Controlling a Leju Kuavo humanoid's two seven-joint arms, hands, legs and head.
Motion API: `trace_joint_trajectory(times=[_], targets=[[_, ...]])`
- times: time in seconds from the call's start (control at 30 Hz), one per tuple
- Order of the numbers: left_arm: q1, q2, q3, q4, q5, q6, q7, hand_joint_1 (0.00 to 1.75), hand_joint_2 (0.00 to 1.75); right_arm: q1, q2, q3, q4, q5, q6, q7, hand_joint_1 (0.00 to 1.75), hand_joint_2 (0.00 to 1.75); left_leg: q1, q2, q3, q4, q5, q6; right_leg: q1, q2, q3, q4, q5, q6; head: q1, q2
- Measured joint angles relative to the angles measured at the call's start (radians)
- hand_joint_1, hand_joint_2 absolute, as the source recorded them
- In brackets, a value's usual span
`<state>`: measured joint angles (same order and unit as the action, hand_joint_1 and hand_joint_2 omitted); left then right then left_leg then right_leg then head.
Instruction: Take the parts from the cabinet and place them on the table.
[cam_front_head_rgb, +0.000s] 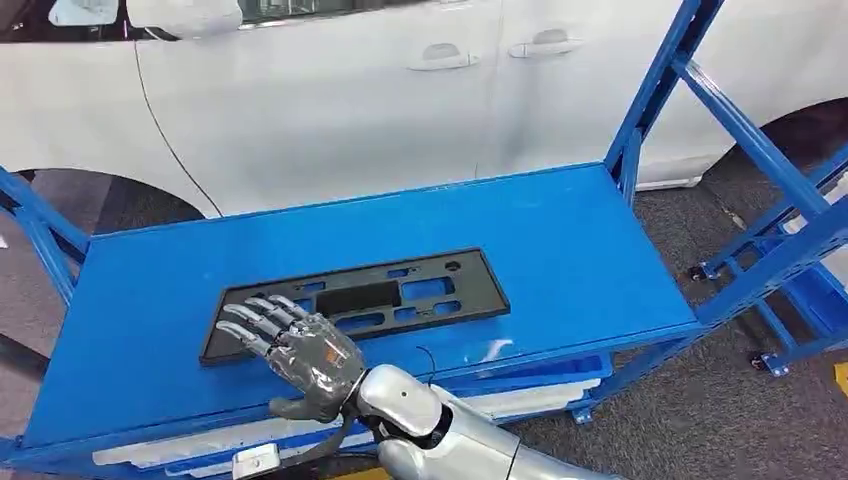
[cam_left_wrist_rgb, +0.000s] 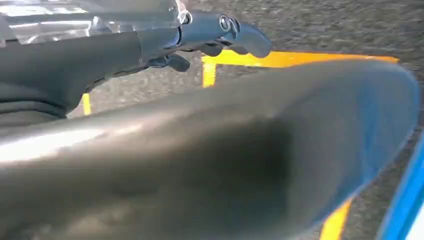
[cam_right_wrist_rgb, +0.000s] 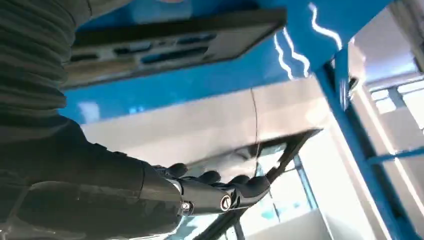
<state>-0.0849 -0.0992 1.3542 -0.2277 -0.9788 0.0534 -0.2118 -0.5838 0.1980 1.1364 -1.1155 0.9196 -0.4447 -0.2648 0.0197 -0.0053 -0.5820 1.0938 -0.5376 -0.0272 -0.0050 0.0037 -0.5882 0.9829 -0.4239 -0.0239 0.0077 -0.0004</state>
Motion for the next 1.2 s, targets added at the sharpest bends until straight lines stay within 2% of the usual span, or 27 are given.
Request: trace_joint_trajectory(times=[0.07,0.1,0.13,0.17,0.23,0.27,0.3,0.4,0.47,0.5,0.57,0.6,0.63,0.67,0.73,0.77,0.8,0.83,0.9,0.93,0.97,1.0,1.07,1.1,1.13,1.17,1.2], targets=[[0.006,-0.002,0.0,0.0,-0.004,0.013,0.025,0.0,0.0,-0.003,0.0,0.004,0.016,0.032,-0.022,0.011,0.0,1.75,0.002,0.0,-0.087,0.166,-0.069,-0.007,0.002,-0.001,0.003,0.0,-0.004,-0.004,0.0,0.0],[0.01,-0.002,0.0,0.0,-0.004,0.02,0.032,0.0,0.0,-0.003,0.0,0.005,0.029,0.047,-0.027,0.016,0.0,1.75,0.002,0.0,-0.118,0.218,-0.076,-0.009,0.003,-0.001,0.004,0.002,-0.006,-0.004,-0.002,0.0],[0.015,-0.002,0.0,0.0,-0.004,0.026,0.035,0.0,0.0,-0.003,0.0,0.005,0.039,0.059,-0.033,0.018,0.0,1.75,0.003,0.0,-0.123,0.217,-0.058,-0.011,0.002,0.001,0.006,0.004,-0.009,-0.002,-0.001,0.0],[0.017,-0.002,0.0,0.0,-0.004,0.029,0.035,0.0,0.0,-0.003,0.0,0.005,0.048,0.067,-0.041,0.02,0.0,1.75,0.004,0.001,-0.107,0.172,-0.02,-0.012,0.001,0.003,0.009,0.006,-0.013,0.0,-0.001,0.0],[0.018,0.0,0.0,0.0,-0.003,0.032,0.033,0.0,0.0,-0.006,0.0,0.006,0.063,0.092,-0.058,0.027,0.0,1.75,0.007,0.002,-0.03,-0.006,0.082,-0.012,-0.001,0.004,0.017,0.017,-0.026,0.008,-0.001,0.0],[0.019,-0.001,0.0,0.0,-0.003,0.031,0.03,0.0,0.0,-0.01,0.0,0.006,0.075,0.109,-0.067,0.035,0.0,1.75,0.009,0.002,-0.004,-0.062,0.086,-0.013,0.0,0.003,0.017,0.022,-0.032,0.015,-0.002,0.0],[0.017,-0.001,0.0,0.0,-0.003,0.029,0.026,0.0,0.0,-0.015,0.0,0.007,0.085,0.121,-0.074,0.042,0.0,1.75,0.003,-0.004,0.0,-0.075,0.083,-0.002,0.008,0.005,0.012,0.031,-0.035,0.021,-0.005,0.0],[0.023,-0.002,0.0,0.0,-0.003,0.024,0.016,0.0,0.0,-0.02,0.0,0.009,0.108,0.142,-0.084,0.054,0.0,1.75,-0.001,-0.004,-0.004,-0.07,0.082,0.018,0.005,0.005,0.012,0.026,-0.033,0.031,0.0,0.0],[0.022,-0.002,0.0,0.0,-0.003,0.019,0.011,0.0,0.0,-0.03,0.001,0.011,0.131,0.152,-0.091,0.056,0.0,1.75,0.004,-0.003,-0.001,-0.079,0.087,0.033,0.0,0.003,0.004,0.05,-0.055,0.043,0.001,0.0],[0.021,-0.002,0.0,0.0,-0.003,0.016,0.005,0.0,0.0,-0.035,0.001,0.011,0.147,0.163,-0.098,0.061,0.0,1.75,0.004,-0.002,-0.001,-0.079,0.087,0.039,0.0,0.002,-0.025,0.113,-0.093,0.048,0.006,0.0],[0.021,-0.002,0.0,0.0,-0.003,0.011,0.002,0.0,0.0,-0.037,0.002,0.013,0.182,0.173,-0.1,0.068,0.0,1.75,0.001,-0.001,-0.001,-0.079,0.086,0.042,-0.001,0.002,-0.105,0.279,-0.164,0.053,0.006,0.0],[0.021,-0.003,0.0,0.0,-0.003,0.01,0.002,0.0,0.0,-0.037,0.002,0.013,0.199,0.174,-0.103,0.068,0.0,1.75,0.0,-0.001,-0.001,-0.078,0.085,0.043,-0.001,0.002,-0.137,0.338,-0.177,0.053,0.006,0.0],[0.022,-0.003,0.0,0.0,-0.003,0.008,0.002,0.0,0.0,-0.037,0.002,0.013,0.218,0.178,-0.106,0.068,0.0,1.75,-0.001,-0.001,0.0,-0.078,0.085,0.044,-0.001,0.002,-0.149,0.352,-0.17,0.051,0.006,0.0],[0.022,-0.003,0.0,0.0,-0.003,0.008,0.003,0.0,0.0,-0.039,0.002,0.013,0.239,0.182,-0.114,0.068,0.0,1.75,-0.002,-0.002,0.002,-0.078,0.084,0.045,0.0,0.002,-0.136,0.319,-0.139,0.047,0.006,0.0],[0.022,-0.006,0.0,0.0,-0.004,0.007,0.008,0.0,0.0,-0.048,0.006,0.013,0.28,0.188,-0.123,0.071,0.0,1.75,-0.007,-0.004,0.009,-0.079,0.082,0.045,0.005,0.002,-0.056,0.144,-0.042,0.029,0.006,0.0],[0.022,-0.007,0.0,0.0,-0.004,0.007,0.01,0.0,0.0,-0.054,0.007,0.012,0.3,0.194,-0.13,0.076,0.0,1.75,-0.008,-0.004,0.011,-0.08,0.08,0.043,0.011,0.002,-0.017,0.061,-0.009,0.014,0.006,0.0],[0.022,-0.011,0.0,0.0,-0.005,0.005,0.013,0.0,0.0,-0.063,0.008,0.011,0.324,0.203,-0.132,0.085,0.0,1.75,-0.015,-0.003,0.009,-0.077,0.078,0.038,0.014,-0.001,-0.005,0.035,-0.023,0.008,0.002,0.0],[0.022,-0.011,0.0,0.0,-0.006,0.004,0.013,0.0,0.0,-0.069,0.009,0.011,0.344,0.214,-0.132,0.099,0.0,1.75,-0.012,-0.002,0.007,-0.079,0.079,0.034,0.015,-0.004,-0.007,0.031,-0.019,0.011,0.005,0.0],[0.024,-0.011,0.0,0.0,-0.01,-0.003,0.011,0.0,0.0,-0.081,0.007,0.006,0.395,0.255,-0.133,0.147,0.0,1.75,-0.008,-0.001,0.011,-0.087,0.081,0.023,0.018,-0.001,-0.008,0.028,-0.019,0.009,0.005,0.0],[0.023,-0.01,0.0,0.0,-0.013,-0.008,0.008,0.0,0.0,-0.088,0.005,0.0,0.414,0.268,-0.136,0.162,0.0,1.75,-0.014,-0.001,0.016,-0.09,0.081,0.017,0.008,-0.001,0.0,0.01,-0.011,0.005,0.003,0.0],[0.024,-0.008,0.0,0.0,-0.016,-0.012,0.005,0.0,0.0,-0.096,0.004,-0.006,0.43,0.278,-0.135,0.172,0.0,1.75,-0.01,0.001,0.013,-0.076,0.07,0.014,0.004,-0.003,0.012,-0.004,-0.005,0.007,0.004,0.0],[0.024,-0.008,0.0,0.0,-0.018,-0.015,0.002,0.0,0.0,-0.106,0.004,-0.012,0.451,0.282,-0.135,0.179,0.0,1.75,-0.01,0.001,-0.005,-0.033,0.039,0.012,0.002,-0.004,0.016,-0.009,-0.003,0.001,0.002,0.0],[0.024,-0.008,0.0,0.0,-0.019,-0.018,0.002,0.0,0.0,-0.114,0.002,-0.018,0.48,0.289,-0.136,0.18,0.0,1.75,-0.006,0.001,-0.081,0.126,-0.038,0.004,0.002,-0.004,0.016,-0.009,-0.003,0.0,-0.001,0.0],[0.025,-0.008,0.0,0.0,-0.021,-0.019,0.001,0.0,0.0,-0.115,0.0,-0.021,0.489,0.29,-0.139,0.18,0.0,1.75,-0.005,0.001,-0.114,0.194,-0.061,0.0,0.002,-0.005,0.015,-0.008,-0.004,-0.001,0.001,0.0],[0.027,-0.008,0.0,0.0,-0.022,-0.02,0.0,0.0,0.0,-0.116,0.0,-0.024,0.498,0.295,-0.141,0.184,0.0,1.75,-0.003,0.001,-0.131,0.226,-0.06,-0.003,0.002,-0.004,0.016,-0.007,-0.004,0.0,-0.002,0.0],[0.028,-0.007,0.0,0.0,-0.022,-0.02,-0.001,0.0,0.0,-0.117,0.0,-0.027,0.504,0.302,-0.141,0.196,0.0,1.75,0.0,0.001,-0.122,0.201,-0.032,-0.006,0.001,-0.002,0.017,-0.006,-0.006,0.002,-0.002,0.0],[0.027,-0.005,0.0,0.0,-0.022,-0.02,-0.001,0.0,0.0,-0.12,0.0,-0.031,0.51,0.311,-0.14,0.21,0.0,1.75,0.003,0.002,-0.092,0.136,0.011,-0.008,0.0,-0.001,0.019,-0.003,-0.008,0.005,-0.002,0.0]])
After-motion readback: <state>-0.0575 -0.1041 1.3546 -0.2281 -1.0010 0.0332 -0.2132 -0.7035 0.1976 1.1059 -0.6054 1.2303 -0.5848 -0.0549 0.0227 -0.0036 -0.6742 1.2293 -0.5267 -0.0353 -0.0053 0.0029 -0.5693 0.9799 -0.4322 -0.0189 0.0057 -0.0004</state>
